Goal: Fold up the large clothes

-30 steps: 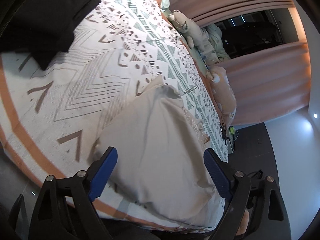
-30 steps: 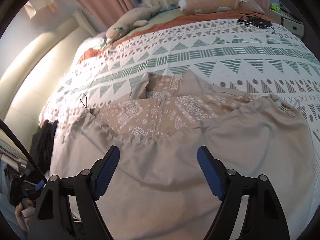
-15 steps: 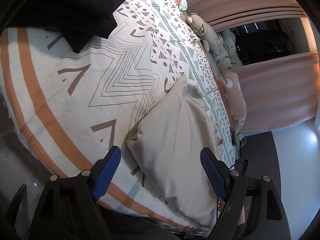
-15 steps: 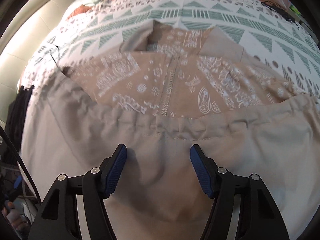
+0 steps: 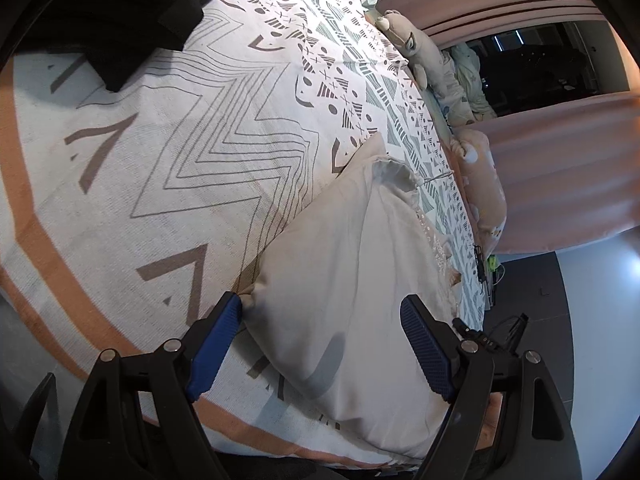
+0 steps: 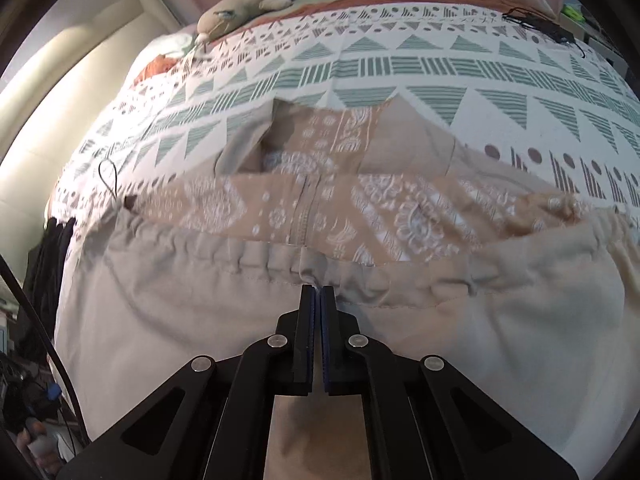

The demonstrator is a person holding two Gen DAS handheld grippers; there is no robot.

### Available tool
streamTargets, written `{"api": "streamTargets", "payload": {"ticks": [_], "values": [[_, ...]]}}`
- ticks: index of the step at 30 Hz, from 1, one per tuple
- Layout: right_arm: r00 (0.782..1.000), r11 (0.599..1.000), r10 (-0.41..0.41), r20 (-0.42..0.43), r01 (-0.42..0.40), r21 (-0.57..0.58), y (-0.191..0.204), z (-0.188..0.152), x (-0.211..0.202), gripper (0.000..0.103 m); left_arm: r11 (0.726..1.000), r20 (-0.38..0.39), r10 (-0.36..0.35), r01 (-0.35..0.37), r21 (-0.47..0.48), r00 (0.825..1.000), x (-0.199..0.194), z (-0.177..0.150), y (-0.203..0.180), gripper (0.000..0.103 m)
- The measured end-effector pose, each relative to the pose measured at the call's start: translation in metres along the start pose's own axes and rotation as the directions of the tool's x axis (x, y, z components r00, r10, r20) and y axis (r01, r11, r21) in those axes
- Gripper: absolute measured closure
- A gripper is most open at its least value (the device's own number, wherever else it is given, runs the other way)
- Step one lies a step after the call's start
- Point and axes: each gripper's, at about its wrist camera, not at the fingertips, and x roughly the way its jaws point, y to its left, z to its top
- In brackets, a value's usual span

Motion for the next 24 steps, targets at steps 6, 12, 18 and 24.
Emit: {"api": "streamTargets", "payload": {"ticks": [6,12,18,24], "values": [[1.0,1.0,-0.002,0.008,0.002,0.027,-0.008,0.01,0.015,0.103,1.0,-0.007,0.006,-0.007,-0.013,1.0,0.005,0.002,0.002,0.02],[0.996,0.995,-0.081,0.025,0.08,0.057,-0.009,0.017,0.024,0.103,0.999,-0.016,-0.016,0.015,-0.051,1.0,0.004,0.0,0.013,0.031],[0.996,0.992,-0.085,0.025,0.082,0.097,-0.009,0.018,0.027,0.103,0.997,-0.054,-0.017,0.013,-0.083,0.998,0.007,-0.003,0.022,0.039],[0.999,0.992,-0.035,0.025,0.031,0.123,-0.017,0.02,0.017,0.103,0.995,-0.093,-0.023,0.014,-0.098,0.995,0.018,0.0,0.023,0.041]]}}
